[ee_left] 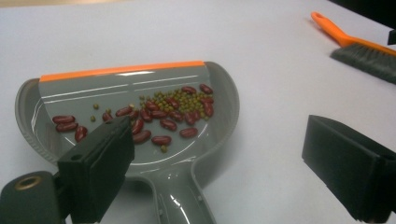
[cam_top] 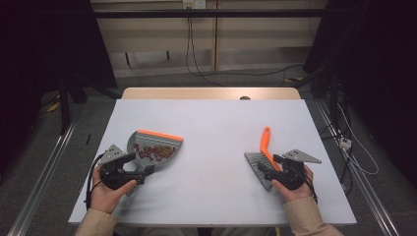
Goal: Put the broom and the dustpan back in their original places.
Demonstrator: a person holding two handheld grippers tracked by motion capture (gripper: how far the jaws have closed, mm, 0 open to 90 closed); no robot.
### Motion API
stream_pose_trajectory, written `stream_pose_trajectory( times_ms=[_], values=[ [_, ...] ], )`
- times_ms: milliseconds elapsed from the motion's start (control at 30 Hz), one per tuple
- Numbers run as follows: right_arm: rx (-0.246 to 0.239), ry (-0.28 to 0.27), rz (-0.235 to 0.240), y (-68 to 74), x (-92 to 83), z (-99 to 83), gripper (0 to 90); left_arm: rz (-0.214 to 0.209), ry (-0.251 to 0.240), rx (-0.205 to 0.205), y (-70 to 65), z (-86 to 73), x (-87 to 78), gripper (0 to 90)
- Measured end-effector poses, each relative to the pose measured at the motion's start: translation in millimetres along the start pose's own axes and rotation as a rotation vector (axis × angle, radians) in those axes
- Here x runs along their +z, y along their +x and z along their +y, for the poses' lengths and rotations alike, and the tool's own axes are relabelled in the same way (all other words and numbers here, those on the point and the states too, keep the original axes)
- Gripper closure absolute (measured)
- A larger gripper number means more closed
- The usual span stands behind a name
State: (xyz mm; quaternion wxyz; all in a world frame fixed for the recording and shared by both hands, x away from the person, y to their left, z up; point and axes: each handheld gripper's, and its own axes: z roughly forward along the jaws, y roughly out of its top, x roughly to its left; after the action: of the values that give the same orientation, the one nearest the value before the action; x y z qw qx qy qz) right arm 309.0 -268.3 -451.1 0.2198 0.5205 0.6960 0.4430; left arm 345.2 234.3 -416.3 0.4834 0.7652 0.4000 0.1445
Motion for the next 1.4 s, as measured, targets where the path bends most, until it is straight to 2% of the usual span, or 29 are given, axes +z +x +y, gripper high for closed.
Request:
stream_pose_trajectory(
  times_ms=[67,200,333,467,733,867,933,1033,1067,1100,1133,1200,1267,1333,1400],
  values=[
    [-0.024,-0.001,-0.005,-0.3,-0.7,1.1,25.6,-0.017,-0.021,0.003,0.8,1.0,-1.9,8.3],
    [-0.032,-0.030,0.028,-2.9,-2.4,4.2,21.8,-0.034,-0.048,0.013,2.5,4.2,-4.0,7.4],
    [-0.049,-0.054,0.051,-2.5,-4.6,7.7,17.7,-0.072,-0.084,0.011,5.3,7.0,-5.2,6.3],
    [-0.090,-0.037,0.059,-1.6,-5.8,7.2,15.3,-0.087,-0.108,0.007,7.5,9.7,-4.8,5.8],
    [-0.094,-0.029,0.122,-8.8,-12.9,4.5,11.1,-0.140,-0.135,0.033,12.1,13.6,-2.2,5.1],
    [-0.090,-0.030,0.122,-12.3,-16.0,2.2,11.1,-0.136,-0.120,0.037,15.3,11.2,-1.2,5.0],
    [-0.094,-0.030,0.113,-13.3,-17.6,1.2,11.1,-0.136,-0.127,0.055,18.9,6.1,-2.1,5.8],
    [-0.101,-0.036,0.112,-13.0,-19.4,0.7,11.2,-0.126,-0.128,0.056,22.3,-2.8,-1.6,5.6],
    [-0.095,-0.043,0.117,-12.7,-19.4,0.9,11.2,-0.130,-0.107,0.051,22.5,-4.9,-0.7,5.8],
    [-0.100,-0.044,0.116,-12.7,-19.2,1.1,11.2,-0.118,-0.070,0.050,21.6,-5.9,-0.6,6.6],
    [-0.104,-0.048,0.115,-12.4,-19.2,1.1,11.3,-0.109,-0.058,0.060,20.7,-7.0,-1.9,7.4],
    [-0.104,-0.049,0.119,-11.6,-19.4,1.4,11.5,-0.096,-0.030,0.053,20.8,-9.0,-6.2,12.4],
    [-0.107,-0.051,0.125,-10.8,-19.3,1.5,11.5,-0.077,0.001,0.065,21.5,-10.9,-12.3,19.5],
    [-0.109,-0.053,0.123,-10.4,-18.7,1.6,11.6,-0.056,0.047,0.083,21.8,-10.3,-19.2,33.5],
    [-0.114,-0.056,0.127,-9.9,-18.4,2.2,11.8,-0.014,0.074,0.094,22.6,-9.8,-25.9,49.2]
  ],
)
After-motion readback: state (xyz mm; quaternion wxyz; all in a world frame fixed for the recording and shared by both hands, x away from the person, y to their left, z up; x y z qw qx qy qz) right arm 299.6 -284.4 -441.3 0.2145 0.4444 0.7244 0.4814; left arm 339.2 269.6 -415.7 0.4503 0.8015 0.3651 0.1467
